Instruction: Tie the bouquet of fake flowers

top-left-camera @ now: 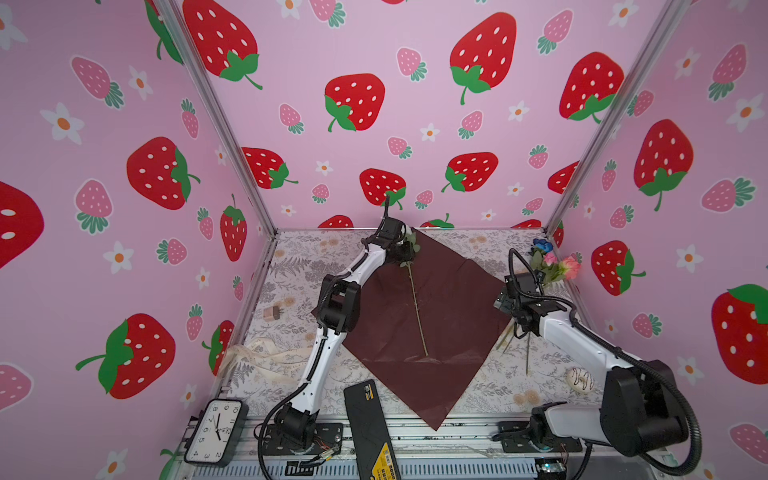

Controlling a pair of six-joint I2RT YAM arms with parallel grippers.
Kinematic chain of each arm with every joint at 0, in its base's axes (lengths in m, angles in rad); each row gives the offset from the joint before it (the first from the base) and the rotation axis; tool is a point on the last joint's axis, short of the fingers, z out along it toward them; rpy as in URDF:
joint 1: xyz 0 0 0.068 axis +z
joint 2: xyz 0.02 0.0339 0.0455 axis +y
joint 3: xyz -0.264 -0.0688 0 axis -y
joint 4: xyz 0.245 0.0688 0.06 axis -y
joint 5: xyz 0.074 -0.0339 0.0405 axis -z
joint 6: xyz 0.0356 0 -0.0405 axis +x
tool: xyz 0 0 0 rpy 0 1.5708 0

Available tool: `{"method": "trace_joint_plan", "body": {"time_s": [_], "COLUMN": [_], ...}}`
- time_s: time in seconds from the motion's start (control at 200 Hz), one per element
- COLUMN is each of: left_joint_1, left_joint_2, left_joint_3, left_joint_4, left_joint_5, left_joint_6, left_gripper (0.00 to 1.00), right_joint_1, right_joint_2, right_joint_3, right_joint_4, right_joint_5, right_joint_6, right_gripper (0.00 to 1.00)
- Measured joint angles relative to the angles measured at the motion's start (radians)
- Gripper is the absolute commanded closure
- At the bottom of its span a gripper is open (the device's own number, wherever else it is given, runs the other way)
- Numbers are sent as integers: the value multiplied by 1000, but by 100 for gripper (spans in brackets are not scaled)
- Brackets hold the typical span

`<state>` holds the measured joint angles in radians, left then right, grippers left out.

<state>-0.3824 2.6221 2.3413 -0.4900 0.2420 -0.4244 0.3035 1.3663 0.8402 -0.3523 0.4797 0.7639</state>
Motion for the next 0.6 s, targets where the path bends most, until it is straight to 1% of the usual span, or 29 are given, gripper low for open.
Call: {"method": "trace_joint_plan", "body": {"time_s": [0.14, 0.2, 0.27, 0.315, 0.375, 0.44, 0.525, 0.6], "left_joint_1": [6, 8, 11, 11, 11, 11, 11, 11], "left_joint_2": [-114, -180, -268, -340, -433, -532, -673, -776], "left_joint_3": [-167, -233, -304, -362, -442, -536, -688, -815], "left_joint_4": [22, 29, 48, 66, 92, 128, 175, 202], "left_joint_5": [-25, -42, -60, -71, -90, -109, -131, -148], "left_joint_6": [-6, -5, 1, 9, 12, 18, 22, 21], "left_gripper": [38, 31, 21, 16, 7, 0, 1, 1], "right_joint_1": [-34, -45, -58, -69, -87, -130, -206, -279], "right_joint_2": [110, 162, 231, 255, 254, 219, 171, 150], "right_joint_3": [137, 189, 249, 258, 235, 188, 155, 160], "right_joint_4": [-66, -96, -136, -133, -114, -80, -48, -8], "right_joint_5": [1, 14, 27, 21, -10, -65, -117, -157], "right_joint_6": [-3, -11, -33, -54, -82, -108, -124, -144], "right_gripper": [0, 0, 0, 0, 0, 0, 0, 7]}}
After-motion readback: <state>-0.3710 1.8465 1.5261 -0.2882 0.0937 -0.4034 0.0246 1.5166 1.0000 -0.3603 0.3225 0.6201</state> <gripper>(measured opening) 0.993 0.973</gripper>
